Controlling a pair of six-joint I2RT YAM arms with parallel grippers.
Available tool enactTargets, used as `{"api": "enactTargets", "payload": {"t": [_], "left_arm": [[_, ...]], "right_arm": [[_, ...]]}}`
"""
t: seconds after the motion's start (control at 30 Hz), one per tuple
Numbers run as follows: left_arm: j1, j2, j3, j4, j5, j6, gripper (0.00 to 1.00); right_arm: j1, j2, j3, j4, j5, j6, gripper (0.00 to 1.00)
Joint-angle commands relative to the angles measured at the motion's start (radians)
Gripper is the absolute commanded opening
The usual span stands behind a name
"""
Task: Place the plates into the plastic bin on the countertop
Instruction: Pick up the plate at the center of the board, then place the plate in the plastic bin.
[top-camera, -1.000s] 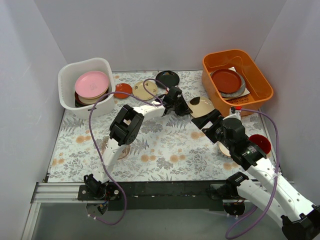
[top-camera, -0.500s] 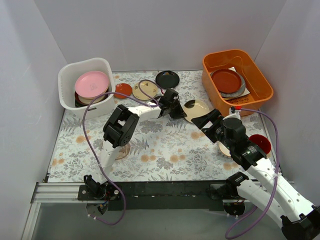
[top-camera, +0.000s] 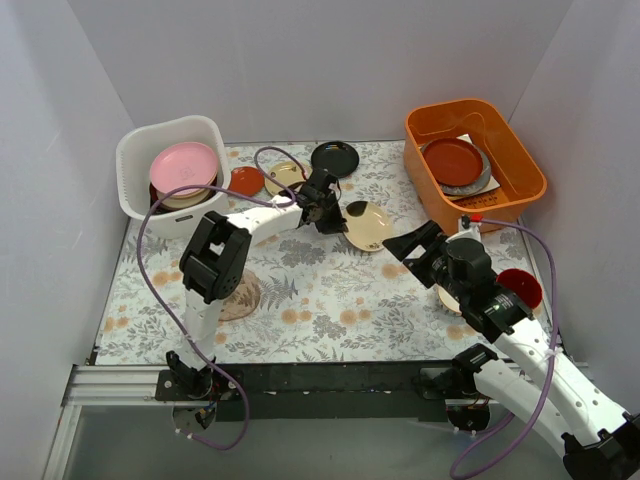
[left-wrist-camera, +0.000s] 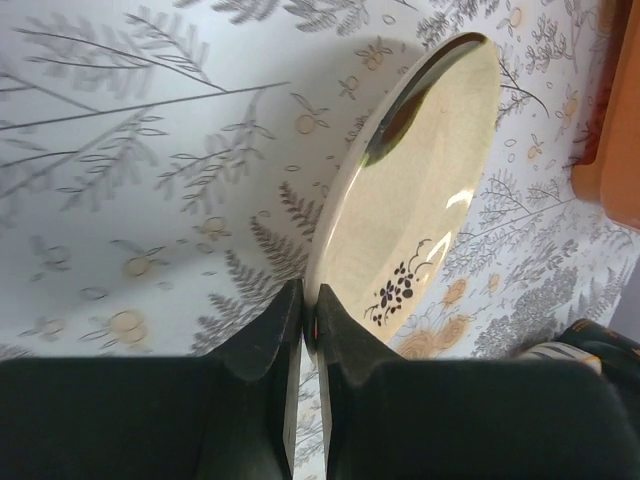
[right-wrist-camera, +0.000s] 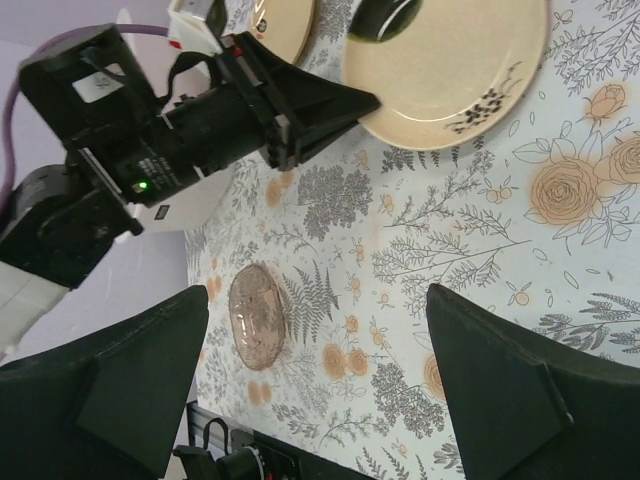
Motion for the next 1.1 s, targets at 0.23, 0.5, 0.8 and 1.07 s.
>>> {"api": "enactTargets", "payload": {"t": [0.23, 0.5, 0.8, 1.07], "left_arm": [[0.159, -0.3, -0.033, -0.129, -0.001, 0.116, 0.0], [0.3, -0.425, -0.01, -0.18, 0.022, 0.135, 0.0], [0.515, -0.503, 0.025, -0.226, 0.122, 0.155, 0.0], [0.699, -0.535, 0.03, -0.206, 0.203, 0.147, 0.0]], "right_arm": [[-0.006, -0.004, -0.028, 0.051, -0.027, -0.009, 0.97], [-0.006, 0.002, -0.046, 0.066, -0.047, -0.008, 0.97], [-0.006, 0.063, -0.034, 0.09, -0.117, -0.051, 0.98], [-0.006, 0.072, -0.069, 0.158, -0.188, -0.081, 0.98]]}}
